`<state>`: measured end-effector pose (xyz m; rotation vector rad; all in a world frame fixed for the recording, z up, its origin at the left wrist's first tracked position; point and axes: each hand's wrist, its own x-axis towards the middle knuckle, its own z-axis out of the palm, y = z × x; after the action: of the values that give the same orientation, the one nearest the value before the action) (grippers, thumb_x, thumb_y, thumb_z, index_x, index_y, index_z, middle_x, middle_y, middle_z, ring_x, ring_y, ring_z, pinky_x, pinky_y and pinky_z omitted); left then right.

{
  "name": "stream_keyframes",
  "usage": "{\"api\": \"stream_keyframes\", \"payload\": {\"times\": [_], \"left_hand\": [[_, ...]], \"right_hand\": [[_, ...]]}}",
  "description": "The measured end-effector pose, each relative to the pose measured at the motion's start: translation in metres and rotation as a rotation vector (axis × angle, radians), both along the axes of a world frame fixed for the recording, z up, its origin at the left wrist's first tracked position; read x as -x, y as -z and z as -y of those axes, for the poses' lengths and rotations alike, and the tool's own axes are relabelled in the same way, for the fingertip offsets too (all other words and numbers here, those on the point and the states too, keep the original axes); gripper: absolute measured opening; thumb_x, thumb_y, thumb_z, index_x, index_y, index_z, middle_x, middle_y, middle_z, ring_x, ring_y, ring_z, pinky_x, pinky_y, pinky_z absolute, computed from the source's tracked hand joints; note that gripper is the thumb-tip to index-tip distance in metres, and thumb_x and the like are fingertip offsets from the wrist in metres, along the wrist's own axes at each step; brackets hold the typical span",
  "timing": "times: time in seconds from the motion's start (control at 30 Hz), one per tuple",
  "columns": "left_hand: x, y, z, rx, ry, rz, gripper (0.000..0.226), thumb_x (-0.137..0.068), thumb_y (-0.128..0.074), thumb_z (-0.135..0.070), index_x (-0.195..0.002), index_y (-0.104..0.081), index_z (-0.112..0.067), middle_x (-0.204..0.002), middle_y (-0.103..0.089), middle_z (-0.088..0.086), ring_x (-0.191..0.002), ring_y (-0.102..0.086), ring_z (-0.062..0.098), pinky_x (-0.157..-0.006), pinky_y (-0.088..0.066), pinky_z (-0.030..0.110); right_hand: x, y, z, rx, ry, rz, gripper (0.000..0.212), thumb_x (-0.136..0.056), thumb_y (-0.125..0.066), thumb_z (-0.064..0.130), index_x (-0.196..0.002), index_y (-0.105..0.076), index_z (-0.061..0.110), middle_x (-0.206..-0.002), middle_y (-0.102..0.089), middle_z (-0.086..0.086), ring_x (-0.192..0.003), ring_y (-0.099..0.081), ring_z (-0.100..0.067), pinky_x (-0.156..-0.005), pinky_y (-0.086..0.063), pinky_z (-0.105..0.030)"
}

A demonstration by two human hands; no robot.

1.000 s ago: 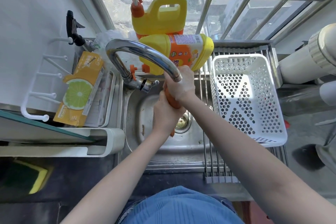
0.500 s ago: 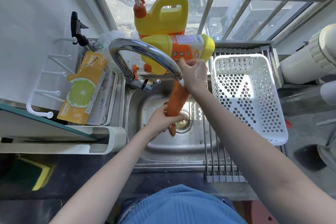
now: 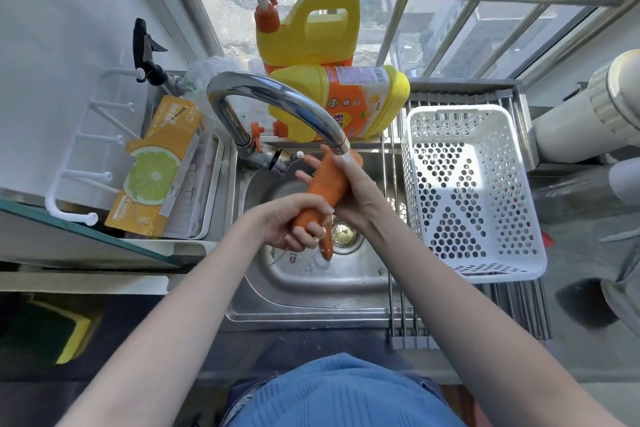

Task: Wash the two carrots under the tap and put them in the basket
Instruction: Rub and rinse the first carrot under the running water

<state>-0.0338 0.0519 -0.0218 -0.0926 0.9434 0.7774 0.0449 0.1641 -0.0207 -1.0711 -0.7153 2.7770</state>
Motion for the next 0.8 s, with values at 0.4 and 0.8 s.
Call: {"api": "stream_keyframes", "payload": {"times": [0.4, 0.8], "left_hand": [[-0.02, -0.015, -0.022, 0.175, 0.198, -1.079, 0.014, -0.073, -0.067, -0.018, -0.075, -0.056, -0.012, -0.057, -0.054, 0.003, -0.037, -0.042, 0.015, -0.039, -0.032, 0.02], [-0.051, -0.003, -0.011, 0.057, -0.03, -1.42, 0.029, -0.073, -0.063, -0.029, -0.097, -0.053, -0.017, -0.085, -0.067, 0.003, -0.077, -0.064, 0.026, -0.071, -0.055, 0.042]], "right_hand": [[0.021, 0.012, -0.011, 0.041, 0.297, 0.458, 0.026, -0.087, -0.058, 0.034, -0.08, -0.058, 0.009, -0.056, -0.059, -0.008, -0.055, -0.057, -0.02, -0.052, -0.05, -0.027], [0.023, 0.006, -0.027, 0.074, 0.246, 0.334, 0.025, -0.096, -0.044, 0.021, -0.081, -0.058, 0.007, -0.05, -0.059, -0.01, -0.042, -0.056, -0.021, -0.055, -0.05, -0.031]]}}
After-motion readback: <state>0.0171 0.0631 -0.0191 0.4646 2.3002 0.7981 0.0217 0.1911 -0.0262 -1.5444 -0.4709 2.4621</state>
